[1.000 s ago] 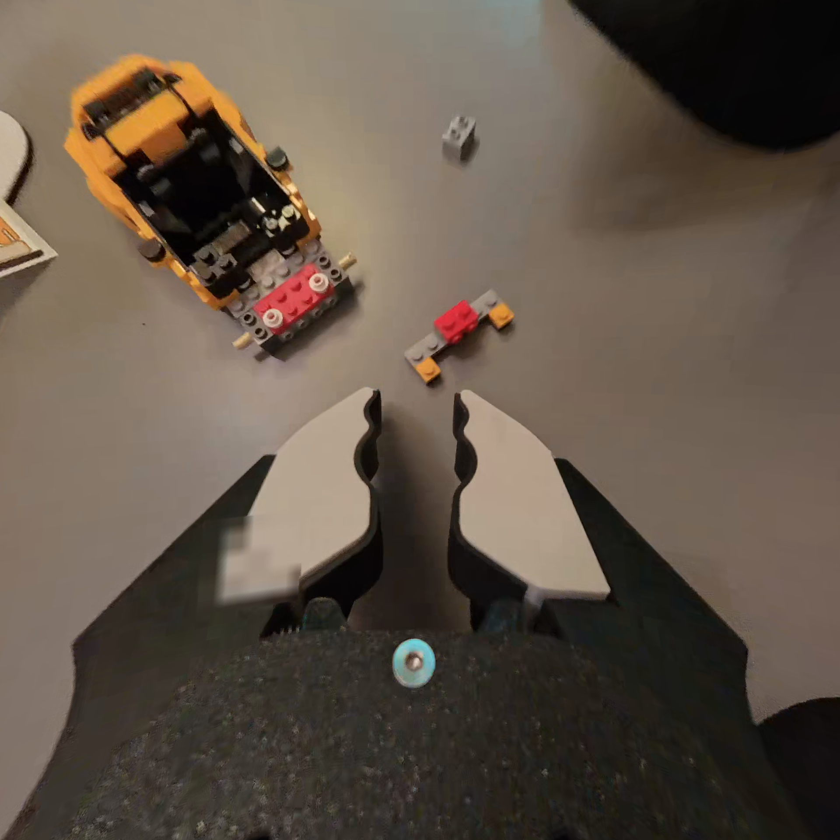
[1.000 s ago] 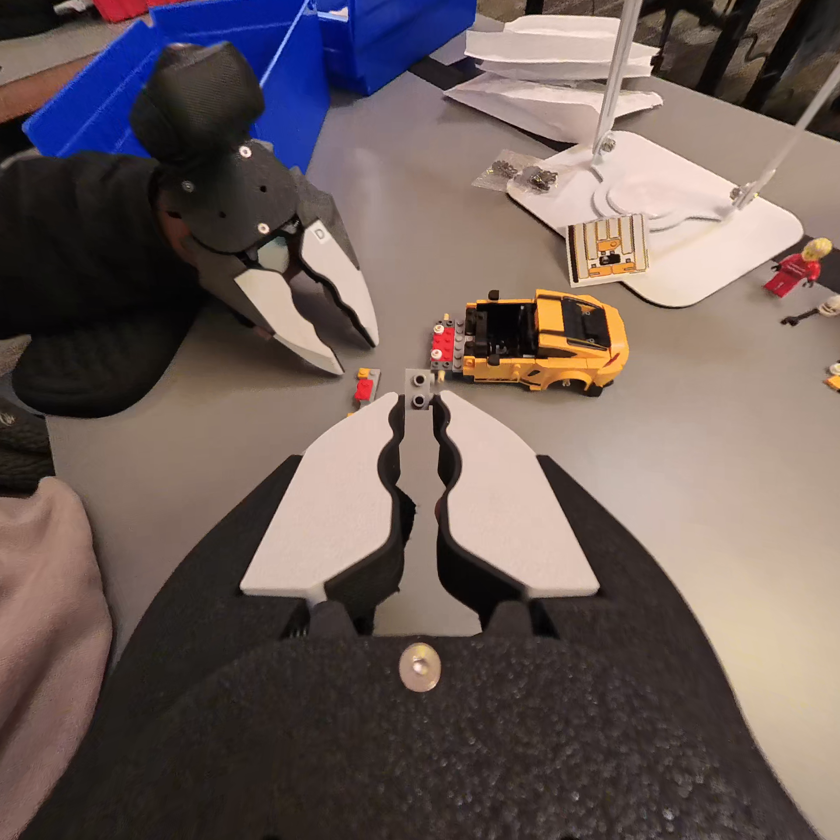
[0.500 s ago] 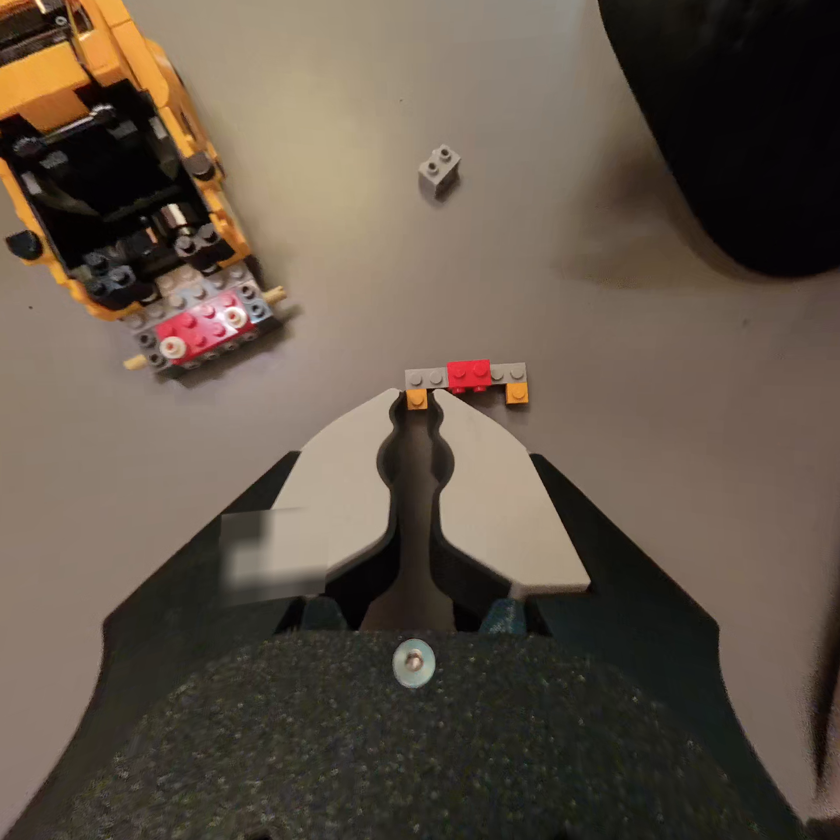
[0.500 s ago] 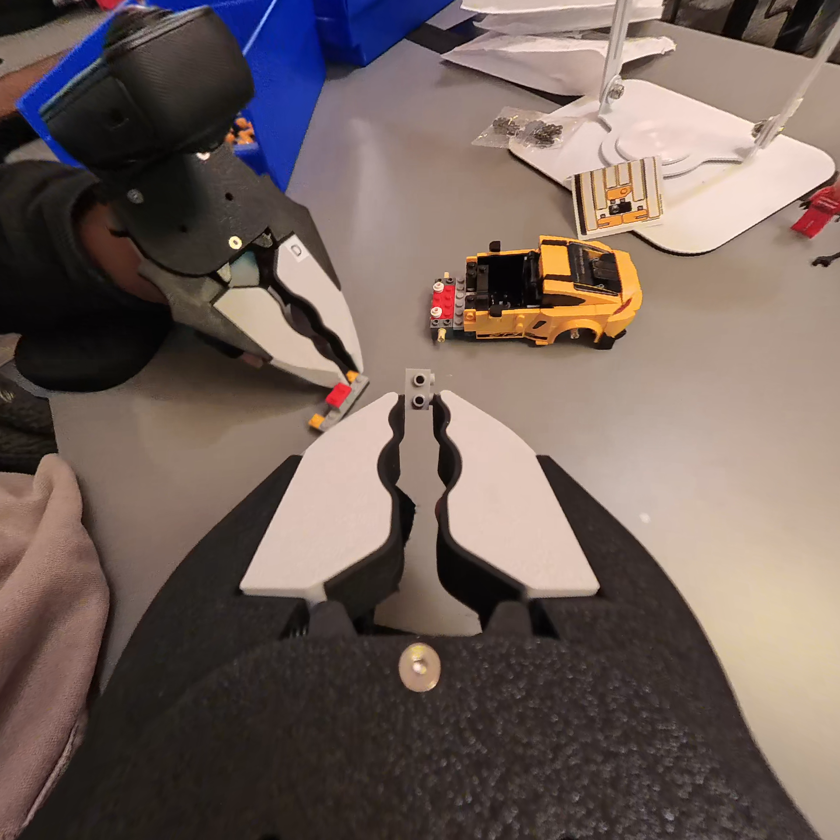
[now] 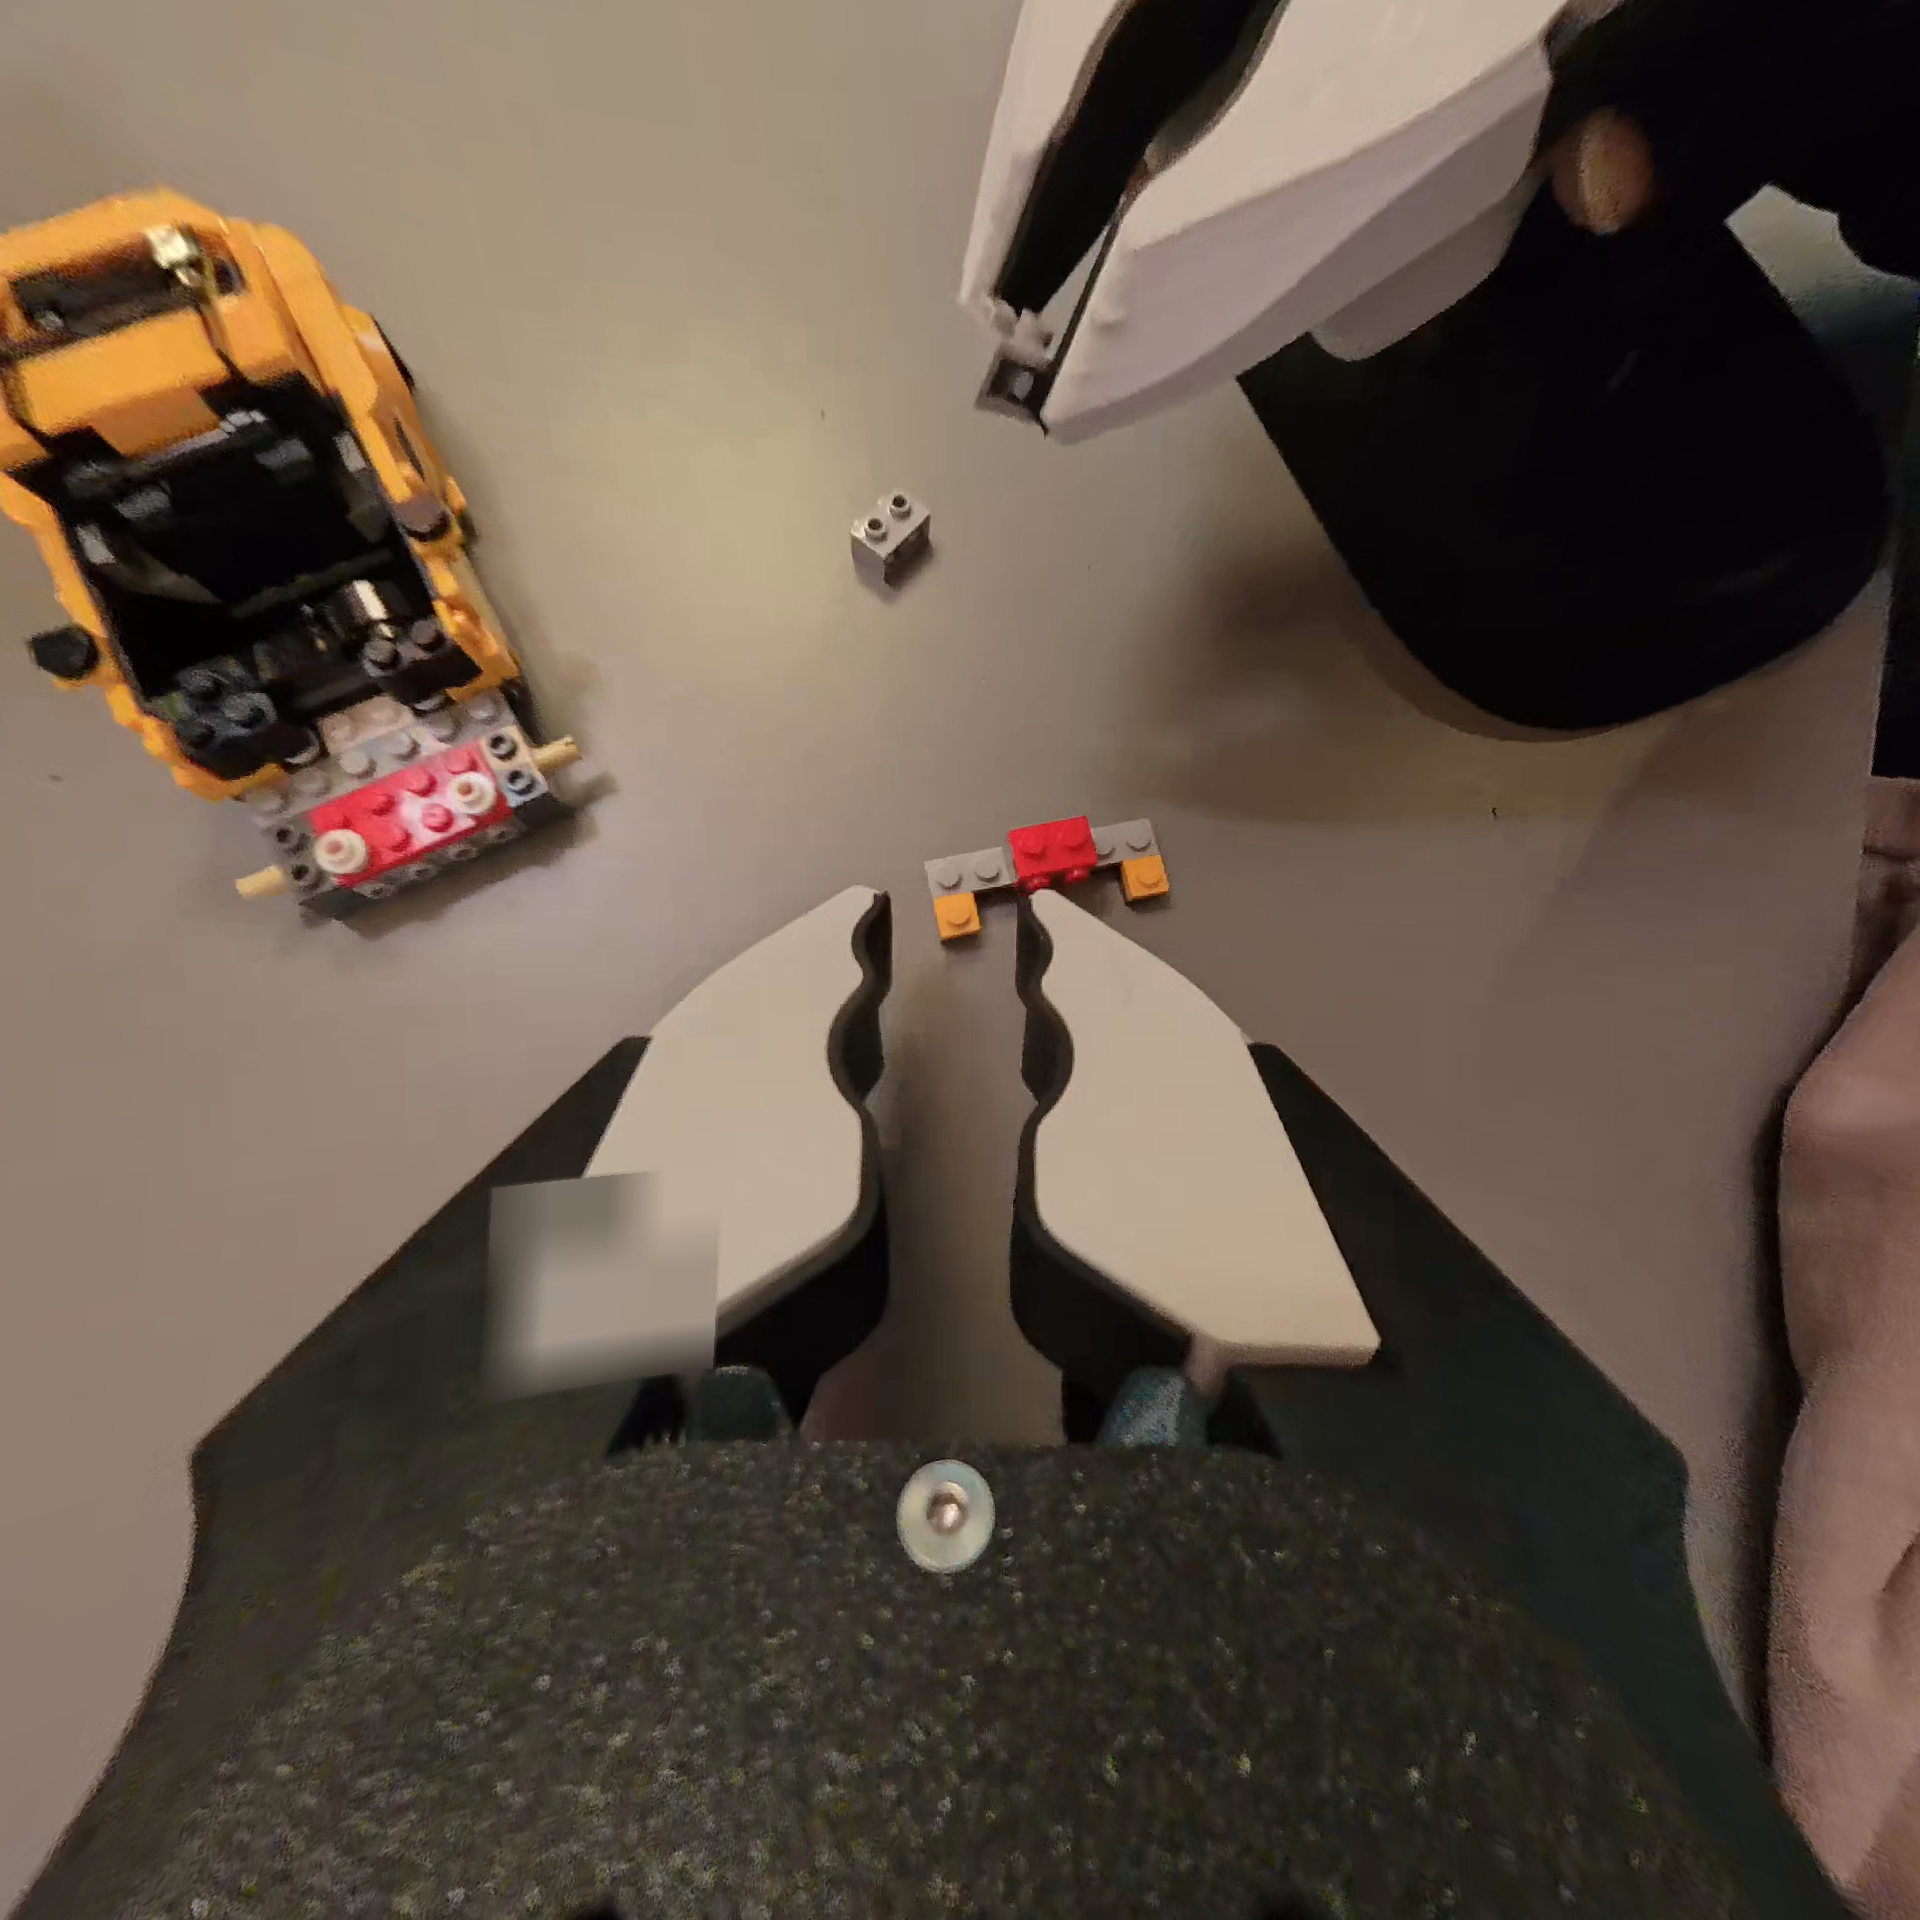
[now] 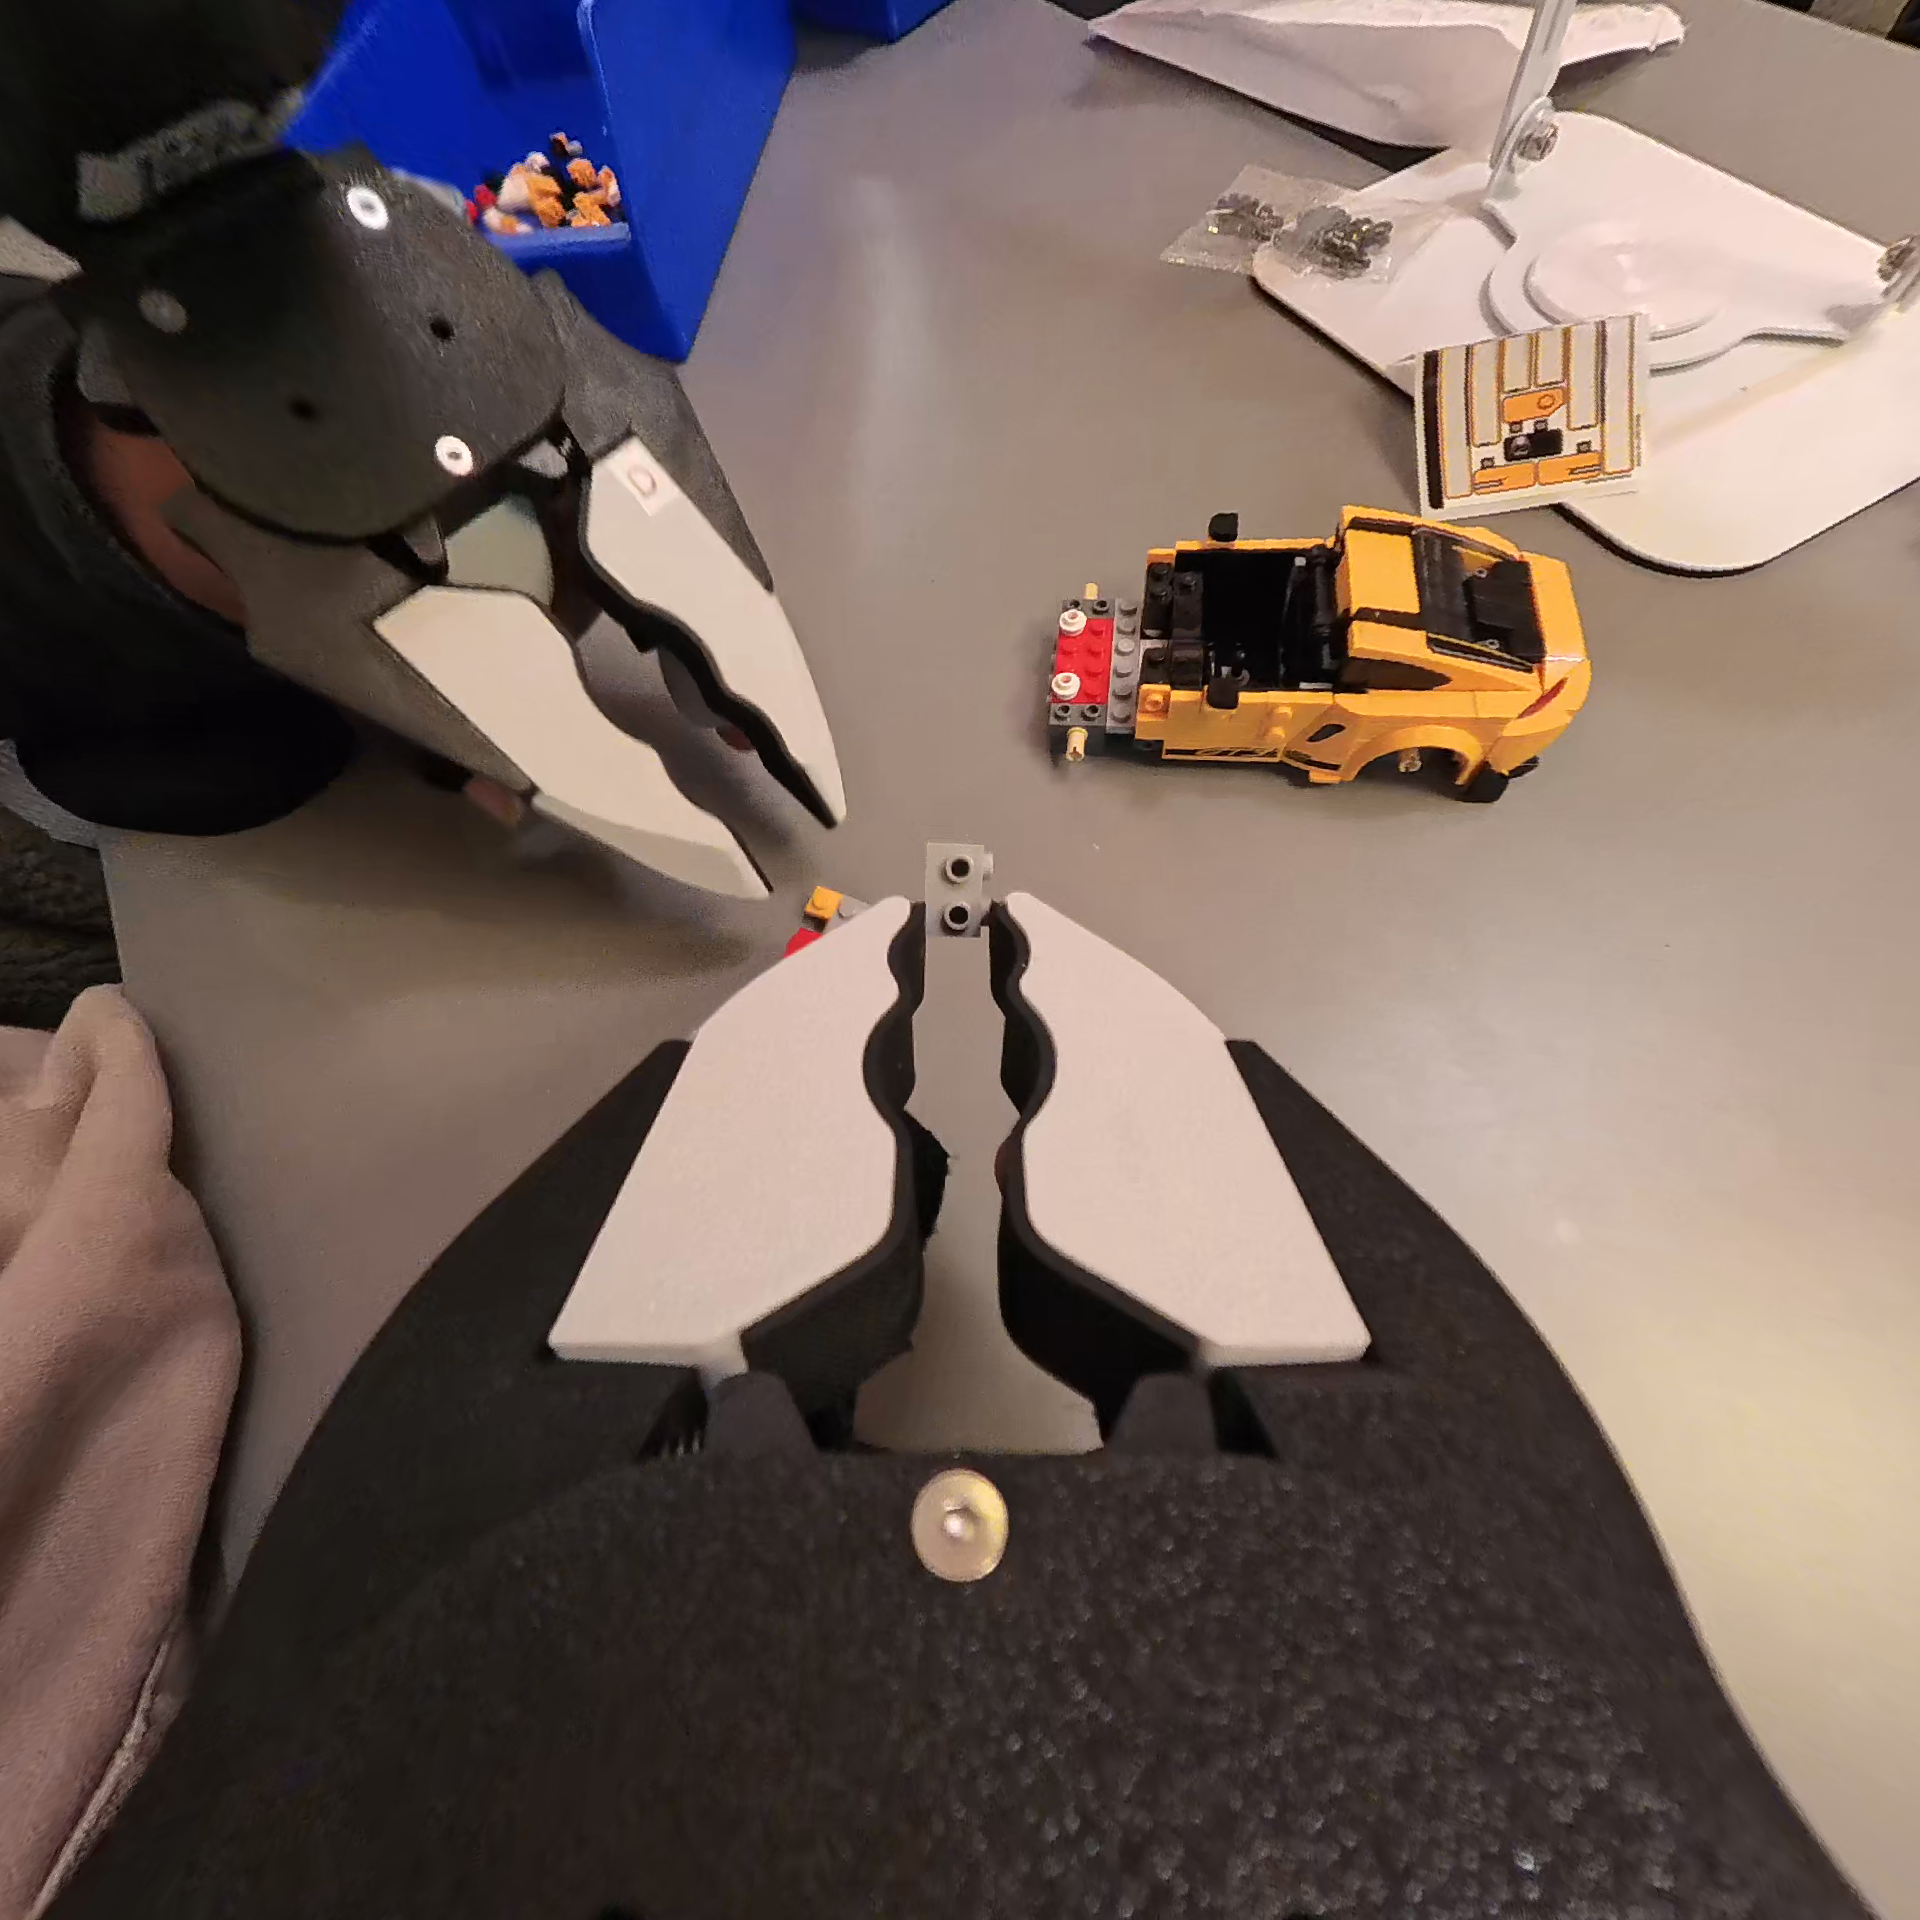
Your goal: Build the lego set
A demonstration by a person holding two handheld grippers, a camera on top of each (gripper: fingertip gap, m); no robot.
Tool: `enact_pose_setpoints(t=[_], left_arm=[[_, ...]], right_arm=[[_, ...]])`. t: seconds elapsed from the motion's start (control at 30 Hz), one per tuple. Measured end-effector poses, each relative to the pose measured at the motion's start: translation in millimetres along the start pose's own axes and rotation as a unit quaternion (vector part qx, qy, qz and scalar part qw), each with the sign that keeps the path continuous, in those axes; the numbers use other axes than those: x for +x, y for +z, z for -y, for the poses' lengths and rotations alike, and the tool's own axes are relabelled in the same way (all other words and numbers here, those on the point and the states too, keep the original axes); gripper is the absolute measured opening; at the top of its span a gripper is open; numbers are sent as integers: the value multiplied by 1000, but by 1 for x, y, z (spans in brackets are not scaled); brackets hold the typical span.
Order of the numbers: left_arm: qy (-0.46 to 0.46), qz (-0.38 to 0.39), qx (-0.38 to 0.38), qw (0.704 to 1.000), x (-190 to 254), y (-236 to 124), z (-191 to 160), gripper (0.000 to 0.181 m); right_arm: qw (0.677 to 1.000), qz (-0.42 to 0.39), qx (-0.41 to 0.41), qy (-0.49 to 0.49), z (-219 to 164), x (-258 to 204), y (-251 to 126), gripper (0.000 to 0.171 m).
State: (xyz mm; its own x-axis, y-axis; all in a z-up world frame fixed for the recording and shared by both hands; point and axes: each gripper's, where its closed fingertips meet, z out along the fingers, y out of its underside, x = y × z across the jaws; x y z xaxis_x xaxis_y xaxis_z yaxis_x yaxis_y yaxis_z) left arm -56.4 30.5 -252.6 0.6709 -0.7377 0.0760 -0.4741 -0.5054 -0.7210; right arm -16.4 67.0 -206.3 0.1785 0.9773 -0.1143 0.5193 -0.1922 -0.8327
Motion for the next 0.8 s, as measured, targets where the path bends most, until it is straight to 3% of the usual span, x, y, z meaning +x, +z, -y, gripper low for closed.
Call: enact_pose_setpoints(t=[0.27, 0.53, 0.8], left_arm=[[-36, -44, 71, 996, -13, -11, 4, 16], [-161, -154, 145, 964, -6, -23, 22, 21], [-226, -193, 144, 944, -8, -23, 20, 23]], right_arm=[[999, -10, -31, -41, -2, -3, 15, 11], [981, -15, -61, -185, 2, -22, 47, 11], [958, -21, -65, -279, 3, -33, 59, 11]])
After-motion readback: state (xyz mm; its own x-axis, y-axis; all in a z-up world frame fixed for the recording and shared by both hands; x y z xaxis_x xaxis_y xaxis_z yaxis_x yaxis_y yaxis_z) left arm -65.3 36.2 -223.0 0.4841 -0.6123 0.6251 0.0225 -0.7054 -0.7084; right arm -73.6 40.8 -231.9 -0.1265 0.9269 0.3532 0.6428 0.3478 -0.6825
